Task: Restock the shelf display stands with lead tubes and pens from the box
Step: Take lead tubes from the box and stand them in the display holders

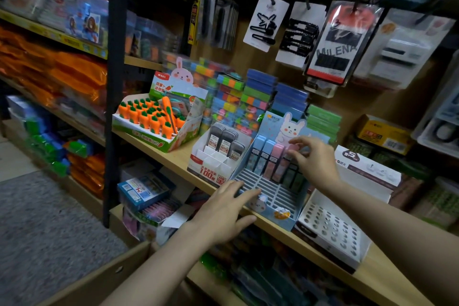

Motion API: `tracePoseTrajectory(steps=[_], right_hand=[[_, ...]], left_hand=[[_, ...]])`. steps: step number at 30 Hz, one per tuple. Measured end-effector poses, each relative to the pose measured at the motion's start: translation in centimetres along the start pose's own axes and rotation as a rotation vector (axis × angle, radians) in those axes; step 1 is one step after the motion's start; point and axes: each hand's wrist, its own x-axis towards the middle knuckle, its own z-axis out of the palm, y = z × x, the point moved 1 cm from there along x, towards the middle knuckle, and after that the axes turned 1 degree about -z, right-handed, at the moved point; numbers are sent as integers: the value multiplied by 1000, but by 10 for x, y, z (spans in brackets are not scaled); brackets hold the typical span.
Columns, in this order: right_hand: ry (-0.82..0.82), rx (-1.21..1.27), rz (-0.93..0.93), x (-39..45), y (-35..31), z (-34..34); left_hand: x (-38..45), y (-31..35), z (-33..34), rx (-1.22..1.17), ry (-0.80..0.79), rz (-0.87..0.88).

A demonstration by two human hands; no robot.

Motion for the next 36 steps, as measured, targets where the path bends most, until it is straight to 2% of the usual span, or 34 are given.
tracePoseTrajectory(steps=[6,11,15,18,20,21,23,26,28,36], right_hand=[[-60,5,18,-2,-1,4],[-37,-200,-24,-5,0,12],[-36,-236,-30,-6,-2,13],[17,-150,-86,-2,-17,13],[-24,-96,-212,2,-35,20],[-71,-125,-280,4,-45,27],[-155,-159,-337,8,-64,41],[-215,-150,-282,16,-80,57],[-263,-185,-238,21,-82,65],[-312,-151,5,47,-79,70]], left_hand=[[2,1,3,-65,39,-11],[2,1,2,-81,60,-7],[-1,2,-3,-93,80,6],[-1,2,-19,-129,373,10],[0,-4,-33,-93,556,-47],[2,-9,-38,-69,599,-82],[3,-22,-43,-21,571,-155],[3,-37,-38,-28,391,-223],[2,-40,-33,-19,331,-220],[4,-41,-31,-48,331,-227]])
